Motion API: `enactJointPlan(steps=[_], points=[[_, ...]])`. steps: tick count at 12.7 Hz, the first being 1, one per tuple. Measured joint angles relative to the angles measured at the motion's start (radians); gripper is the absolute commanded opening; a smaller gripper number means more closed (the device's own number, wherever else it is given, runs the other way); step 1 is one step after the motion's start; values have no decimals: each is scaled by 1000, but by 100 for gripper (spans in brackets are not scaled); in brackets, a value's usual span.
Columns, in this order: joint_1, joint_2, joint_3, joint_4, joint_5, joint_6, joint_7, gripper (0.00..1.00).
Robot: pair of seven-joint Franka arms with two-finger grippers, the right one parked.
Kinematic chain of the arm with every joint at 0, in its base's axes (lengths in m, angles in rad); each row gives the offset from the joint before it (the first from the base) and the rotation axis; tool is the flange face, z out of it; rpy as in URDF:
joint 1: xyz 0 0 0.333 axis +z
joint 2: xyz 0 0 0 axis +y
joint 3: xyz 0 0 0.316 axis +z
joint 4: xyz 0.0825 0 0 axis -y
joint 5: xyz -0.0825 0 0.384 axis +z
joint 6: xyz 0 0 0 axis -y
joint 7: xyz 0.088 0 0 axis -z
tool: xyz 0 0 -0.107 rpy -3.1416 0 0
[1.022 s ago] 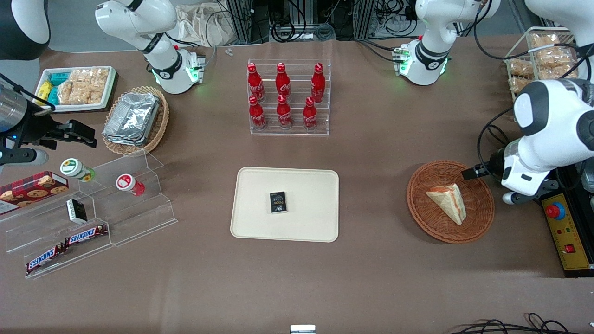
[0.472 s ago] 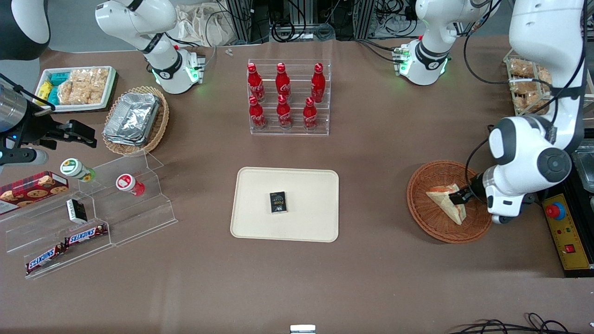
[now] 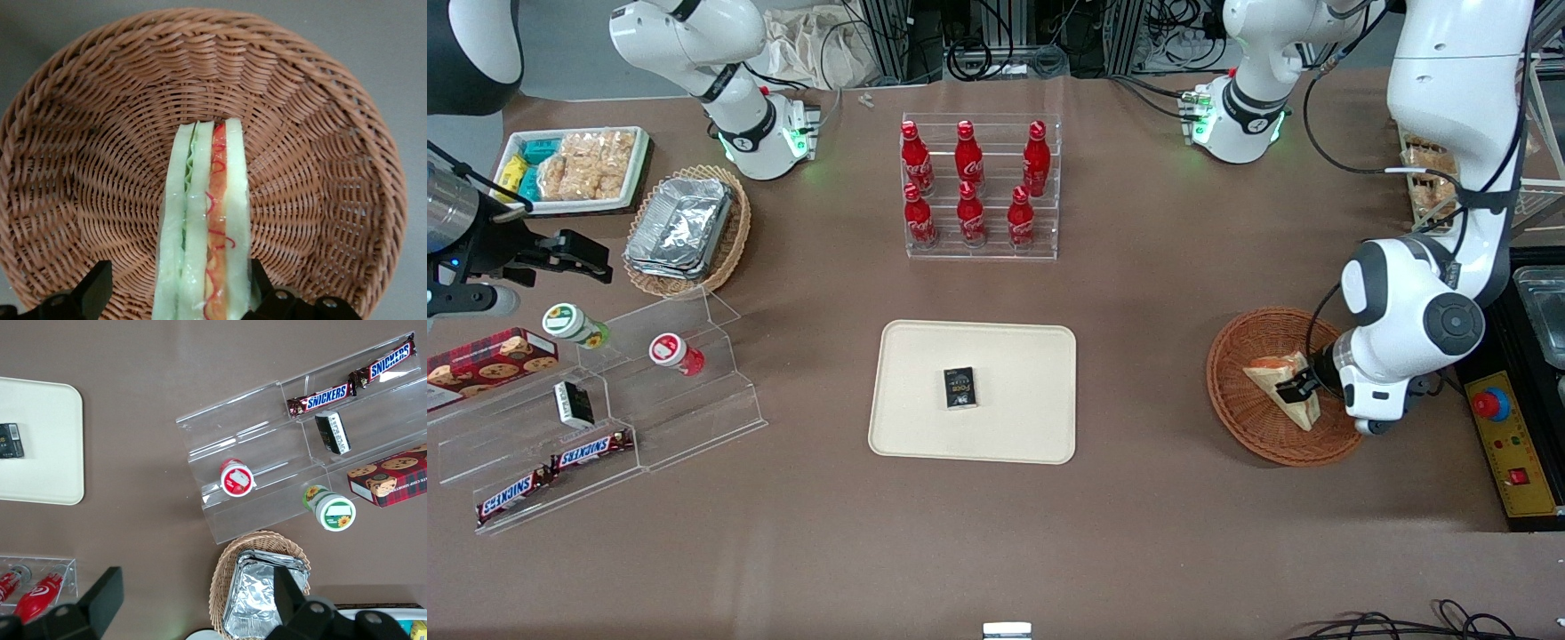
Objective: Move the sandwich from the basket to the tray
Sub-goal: 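Close the left gripper on the sandwich wedge and lift it, then carry the held sandwich with the left gripper toward the cream tray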
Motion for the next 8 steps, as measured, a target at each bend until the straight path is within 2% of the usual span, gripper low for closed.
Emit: enactJointPlan(steps=[2,5,8], points=[[0,0,0,-5,0,7,-22,49],[0,-10,-2,2,0,-19,-35,31],[-1,-49,-6,84,0,-206,-34,28]])
